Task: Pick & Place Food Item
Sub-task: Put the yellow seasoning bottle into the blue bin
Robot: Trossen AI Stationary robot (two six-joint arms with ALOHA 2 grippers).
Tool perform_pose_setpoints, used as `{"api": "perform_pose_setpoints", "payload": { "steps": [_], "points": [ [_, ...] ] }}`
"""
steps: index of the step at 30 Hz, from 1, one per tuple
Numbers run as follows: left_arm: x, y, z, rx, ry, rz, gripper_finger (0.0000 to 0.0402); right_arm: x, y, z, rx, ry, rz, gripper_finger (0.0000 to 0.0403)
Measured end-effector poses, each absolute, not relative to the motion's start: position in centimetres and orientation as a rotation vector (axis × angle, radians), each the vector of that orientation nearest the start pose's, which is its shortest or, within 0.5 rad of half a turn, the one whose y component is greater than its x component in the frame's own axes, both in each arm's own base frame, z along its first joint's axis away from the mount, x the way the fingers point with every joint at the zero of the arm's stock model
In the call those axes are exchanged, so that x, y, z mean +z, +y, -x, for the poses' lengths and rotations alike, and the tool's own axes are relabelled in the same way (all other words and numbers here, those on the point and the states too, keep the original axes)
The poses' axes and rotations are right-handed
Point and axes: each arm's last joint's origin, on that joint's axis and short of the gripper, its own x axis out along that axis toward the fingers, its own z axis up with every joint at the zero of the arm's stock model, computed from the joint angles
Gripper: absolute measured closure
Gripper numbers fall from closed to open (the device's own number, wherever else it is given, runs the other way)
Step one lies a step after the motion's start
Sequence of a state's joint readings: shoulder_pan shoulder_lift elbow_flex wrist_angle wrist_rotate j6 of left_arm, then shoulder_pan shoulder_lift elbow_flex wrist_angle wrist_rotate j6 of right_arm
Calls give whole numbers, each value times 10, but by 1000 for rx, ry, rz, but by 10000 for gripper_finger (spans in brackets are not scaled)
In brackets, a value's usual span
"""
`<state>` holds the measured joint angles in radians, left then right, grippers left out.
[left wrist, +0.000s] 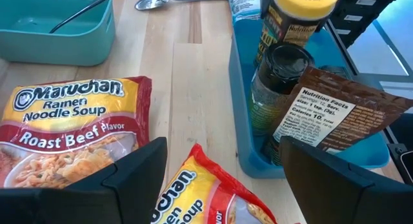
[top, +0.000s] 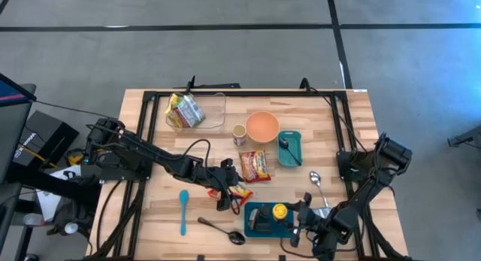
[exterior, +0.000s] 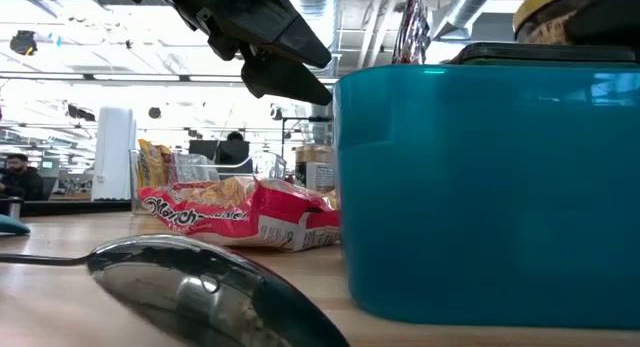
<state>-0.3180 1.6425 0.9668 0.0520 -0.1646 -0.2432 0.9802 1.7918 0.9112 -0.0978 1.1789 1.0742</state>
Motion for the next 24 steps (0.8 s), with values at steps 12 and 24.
{"api": "perform_pose_setpoints", "payload": {
  "steps": [12,24],
  "points": [
    [204,-104,-330,-74,620,86,108,136,256,-204,-380,307,-176,188],
    [204,-104,-330,-75,620,86,108,133,252,-207,-362,380,-167,187]
  ]
}}
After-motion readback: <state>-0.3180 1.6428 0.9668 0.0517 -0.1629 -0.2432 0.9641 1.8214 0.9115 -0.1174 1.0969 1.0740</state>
